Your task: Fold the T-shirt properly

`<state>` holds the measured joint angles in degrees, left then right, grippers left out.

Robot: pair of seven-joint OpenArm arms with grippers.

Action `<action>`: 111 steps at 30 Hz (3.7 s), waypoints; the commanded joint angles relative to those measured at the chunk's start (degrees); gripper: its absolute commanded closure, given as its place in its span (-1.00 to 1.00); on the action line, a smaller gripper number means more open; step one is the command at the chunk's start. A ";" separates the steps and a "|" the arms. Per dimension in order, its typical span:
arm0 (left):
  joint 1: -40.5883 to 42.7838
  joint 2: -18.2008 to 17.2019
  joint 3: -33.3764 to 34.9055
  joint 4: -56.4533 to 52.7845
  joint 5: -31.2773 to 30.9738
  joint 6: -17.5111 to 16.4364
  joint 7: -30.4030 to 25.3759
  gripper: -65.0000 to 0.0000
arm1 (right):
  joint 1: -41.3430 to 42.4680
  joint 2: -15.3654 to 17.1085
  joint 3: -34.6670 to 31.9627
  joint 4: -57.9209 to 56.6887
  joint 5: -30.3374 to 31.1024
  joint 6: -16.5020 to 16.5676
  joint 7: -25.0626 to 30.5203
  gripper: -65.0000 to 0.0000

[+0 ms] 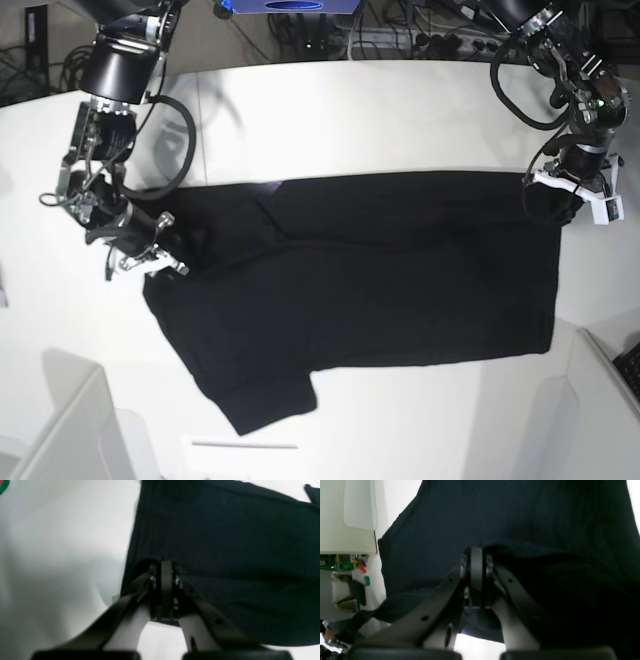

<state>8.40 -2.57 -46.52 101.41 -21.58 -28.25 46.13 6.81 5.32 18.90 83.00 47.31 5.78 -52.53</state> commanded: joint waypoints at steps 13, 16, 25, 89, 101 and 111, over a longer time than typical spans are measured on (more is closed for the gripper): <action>-0.89 -0.73 -0.20 -0.35 0.18 0.16 -1.07 1.00 | 1.50 0.26 0.14 -1.73 1.17 0.59 1.06 1.00; -0.89 -0.73 -0.82 -0.35 0.09 0.16 -1.25 1.00 | 1.50 0.26 0.31 -1.55 1.35 0.59 1.15 0.44; -0.89 -2.14 -1.26 0.88 -0.44 -0.10 -1.43 -0.54 | -0.96 0.61 2.69 3.02 1.17 0.33 4.23 0.07; -3.17 -0.82 -10.93 -24.26 -11.08 -5.73 -1.25 -0.56 | -15.91 -1.41 5.59 0.03 1.00 -15.94 18.12 -0.14; -4.32 -0.90 -10.93 -26.20 -10.99 -5.64 -1.07 1.00 | -14.24 -1.41 5.85 -3.31 1.00 -15.76 18.20 0.78; -1.68 -4.77 -5.48 -25.41 -10.99 -5.73 -0.99 1.00 | -15.12 -1.32 6.03 -2.87 1.44 -15.76 17.85 1.00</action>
<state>6.70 -6.68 -51.99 75.24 -33.12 -34.30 44.34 -7.51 3.79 24.91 80.16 50.22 -8.12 -31.70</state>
